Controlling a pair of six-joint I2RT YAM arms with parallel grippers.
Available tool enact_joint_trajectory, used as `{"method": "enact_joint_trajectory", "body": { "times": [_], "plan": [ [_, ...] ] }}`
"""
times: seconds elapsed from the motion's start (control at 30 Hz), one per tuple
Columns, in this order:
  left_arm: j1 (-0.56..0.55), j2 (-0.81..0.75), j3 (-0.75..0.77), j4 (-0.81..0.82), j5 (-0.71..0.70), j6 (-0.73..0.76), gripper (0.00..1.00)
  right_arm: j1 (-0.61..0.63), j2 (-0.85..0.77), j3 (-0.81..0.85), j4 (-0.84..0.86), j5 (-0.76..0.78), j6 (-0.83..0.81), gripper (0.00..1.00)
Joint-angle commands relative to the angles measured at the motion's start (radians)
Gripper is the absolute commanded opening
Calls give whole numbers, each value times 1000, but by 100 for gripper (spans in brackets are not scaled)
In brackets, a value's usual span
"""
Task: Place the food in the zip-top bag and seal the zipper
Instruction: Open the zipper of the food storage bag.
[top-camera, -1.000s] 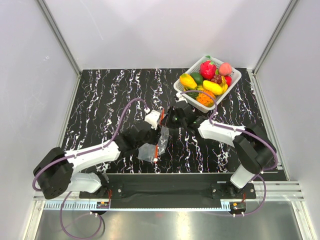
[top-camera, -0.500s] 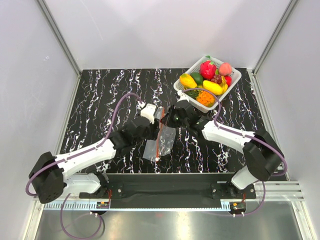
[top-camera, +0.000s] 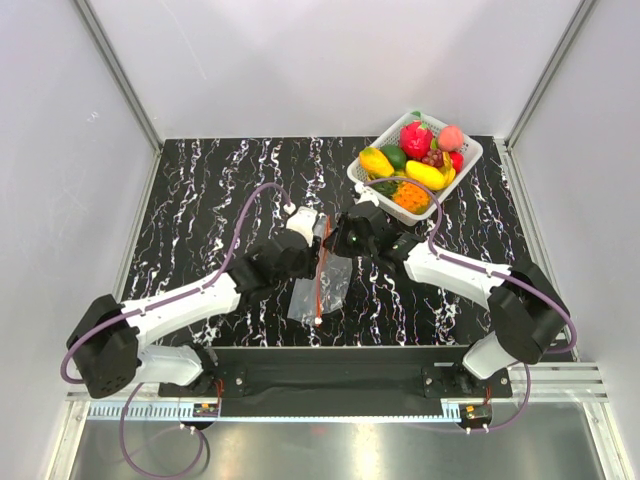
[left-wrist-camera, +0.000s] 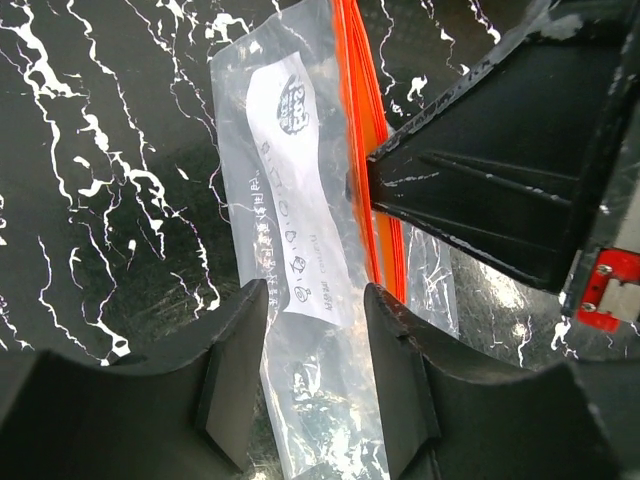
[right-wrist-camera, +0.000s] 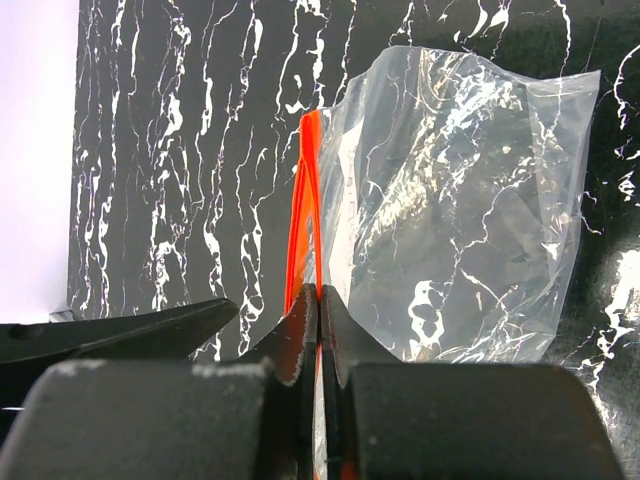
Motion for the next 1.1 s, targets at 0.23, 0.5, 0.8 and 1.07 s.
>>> {"method": "enact_joint_trajectory", "body": {
  "times": [0.23,0.5,0.8,1.07],
  "plan": [
    [-3,-56,23,37,8,-1,53,19,-30,63,2,34,-4,0],
    [-4,-45,24,42,7,3,55,25,-19,75,4,34,-4,0],
    [-4,16,52,31,-18,-4,54,31,-13,80,2,41,-4,0],
    [-3,-33,35,48,-39,-26,55,33,-9,75,4,48,-4,0]
  ]
}}
